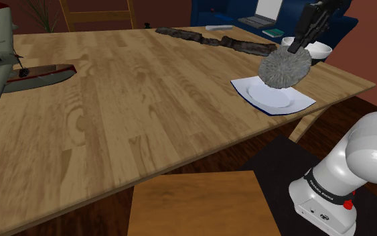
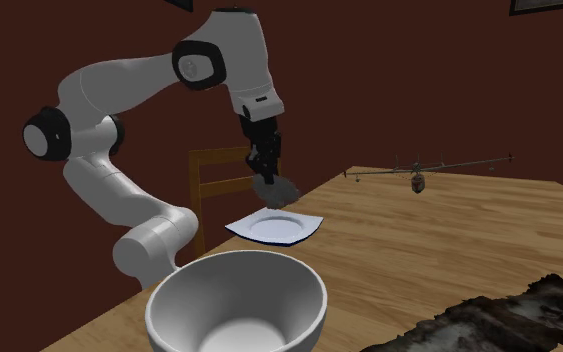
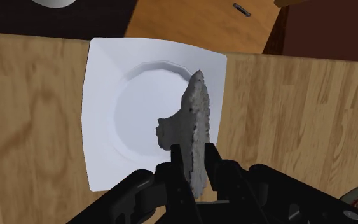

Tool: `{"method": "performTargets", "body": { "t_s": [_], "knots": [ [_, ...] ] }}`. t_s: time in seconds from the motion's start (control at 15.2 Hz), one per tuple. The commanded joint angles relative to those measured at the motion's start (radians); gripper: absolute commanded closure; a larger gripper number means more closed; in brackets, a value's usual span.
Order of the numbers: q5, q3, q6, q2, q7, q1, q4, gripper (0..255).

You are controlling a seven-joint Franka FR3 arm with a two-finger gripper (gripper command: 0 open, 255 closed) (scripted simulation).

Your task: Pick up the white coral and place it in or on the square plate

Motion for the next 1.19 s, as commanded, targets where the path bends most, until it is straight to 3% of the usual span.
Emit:
{"method": "performTargets", "body": {
  "t_s": [0.0,0.59,1.12],
  "knots": [
    [0.000,0.001,0.021,-0.011,-0.007,-0.002,-0.032,255],
    [-0.003,0.003,0.118,-0.057,-0.042,-0.014,-0.183,255],
    [-0.005,0.001,0.119,-0.058,-0.040,-0.011,-0.183,255]
  ]
}}
